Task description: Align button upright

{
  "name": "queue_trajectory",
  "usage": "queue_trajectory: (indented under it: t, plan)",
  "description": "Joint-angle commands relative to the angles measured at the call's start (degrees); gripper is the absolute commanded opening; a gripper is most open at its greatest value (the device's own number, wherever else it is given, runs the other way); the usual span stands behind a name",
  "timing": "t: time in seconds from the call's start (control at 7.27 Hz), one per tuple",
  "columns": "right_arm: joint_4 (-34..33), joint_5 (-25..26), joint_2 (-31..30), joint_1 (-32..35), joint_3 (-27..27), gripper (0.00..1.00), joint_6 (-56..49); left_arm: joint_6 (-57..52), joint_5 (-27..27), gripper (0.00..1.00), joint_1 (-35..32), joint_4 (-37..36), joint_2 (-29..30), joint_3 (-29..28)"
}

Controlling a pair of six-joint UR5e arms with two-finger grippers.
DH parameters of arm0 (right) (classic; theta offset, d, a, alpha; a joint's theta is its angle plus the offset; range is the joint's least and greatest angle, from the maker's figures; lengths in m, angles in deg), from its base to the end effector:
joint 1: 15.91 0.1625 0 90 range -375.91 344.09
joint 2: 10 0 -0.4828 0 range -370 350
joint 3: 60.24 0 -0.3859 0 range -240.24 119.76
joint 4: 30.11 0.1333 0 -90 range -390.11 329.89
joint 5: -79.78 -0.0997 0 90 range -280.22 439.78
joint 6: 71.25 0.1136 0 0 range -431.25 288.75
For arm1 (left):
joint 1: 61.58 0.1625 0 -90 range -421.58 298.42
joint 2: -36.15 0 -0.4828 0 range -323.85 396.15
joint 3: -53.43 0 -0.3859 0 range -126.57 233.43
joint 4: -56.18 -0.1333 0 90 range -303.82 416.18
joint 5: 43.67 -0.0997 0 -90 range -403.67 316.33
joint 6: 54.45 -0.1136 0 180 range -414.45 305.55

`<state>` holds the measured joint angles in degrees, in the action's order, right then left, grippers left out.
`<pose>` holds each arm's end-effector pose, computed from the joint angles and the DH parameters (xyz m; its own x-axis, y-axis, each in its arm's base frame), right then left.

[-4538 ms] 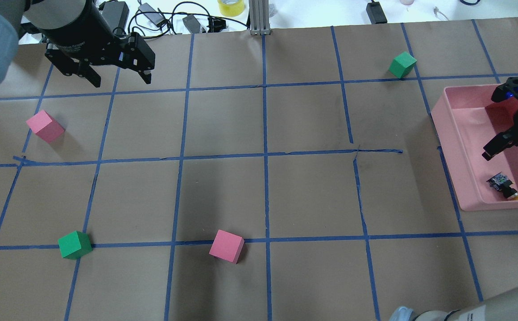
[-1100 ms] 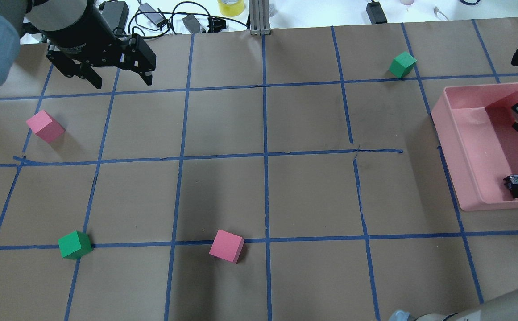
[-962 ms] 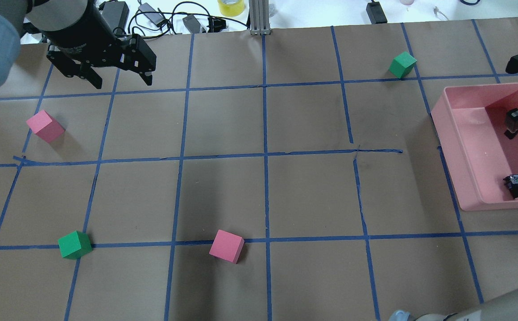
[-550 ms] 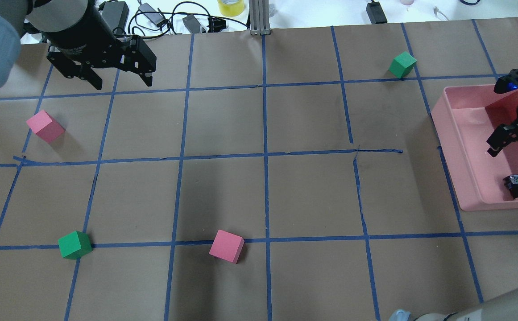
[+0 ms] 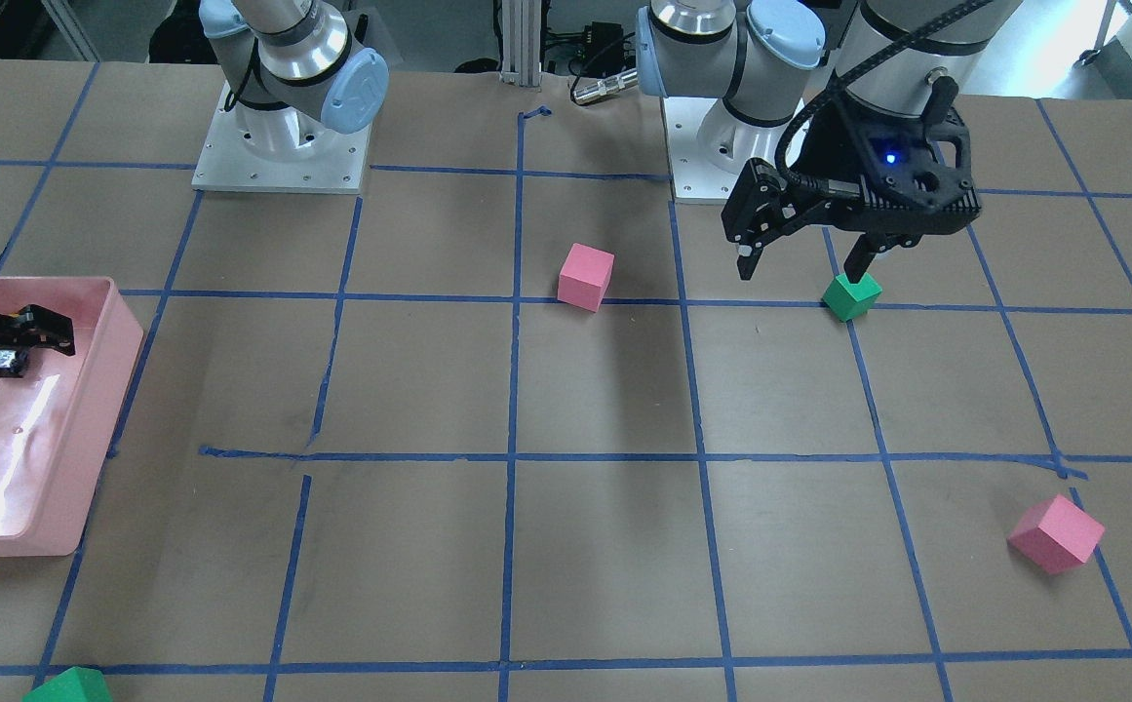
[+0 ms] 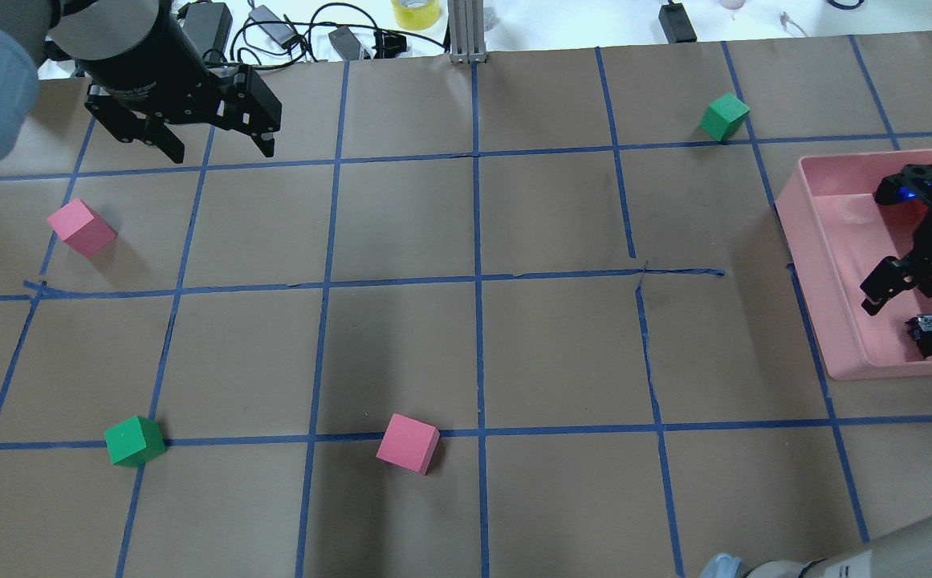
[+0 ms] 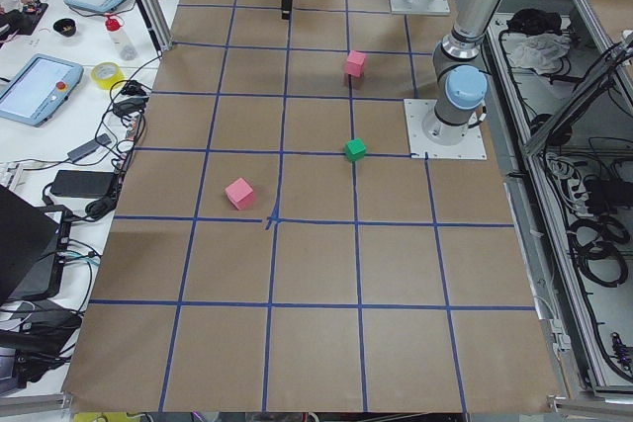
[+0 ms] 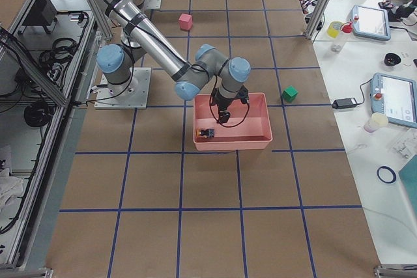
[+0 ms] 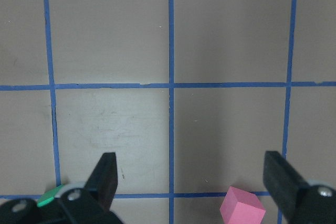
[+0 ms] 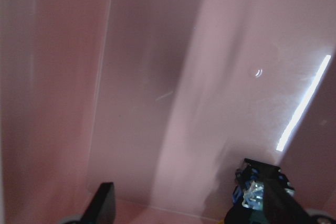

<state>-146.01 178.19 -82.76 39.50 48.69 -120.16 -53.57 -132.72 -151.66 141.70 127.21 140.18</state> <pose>-0.2063 -0.5048 0.2675 -0.9660 -0.2555 -0.0398 -0.2578 0.9395 0.2256 -0.1359 -0.5066 0.5587 -0.9998 -0.0119 0.0182 -0.0140 0.9932 -0.1159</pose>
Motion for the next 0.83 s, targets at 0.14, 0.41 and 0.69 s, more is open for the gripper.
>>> queue_trajectory:
  t: [0.14,0.41,0.69]
  plan:
    - [-2.14,-0.14,2.09,-2.33,1.02,1.00,0.13,0.00,0.02,1.00,0.00,0.00,0.00,0.00]
    - [-2.22,-0.67,2.01,-2.33,2.95,1.00,4.75,0.00,-0.07,1.00,0.00,0.00,0.00,0.00]
    - [-2.31,-0.23,2.01,-2.42,3.83,1.00,5.49,0.00,0.02,1.00,0.00,0.00,0.00,0.09]
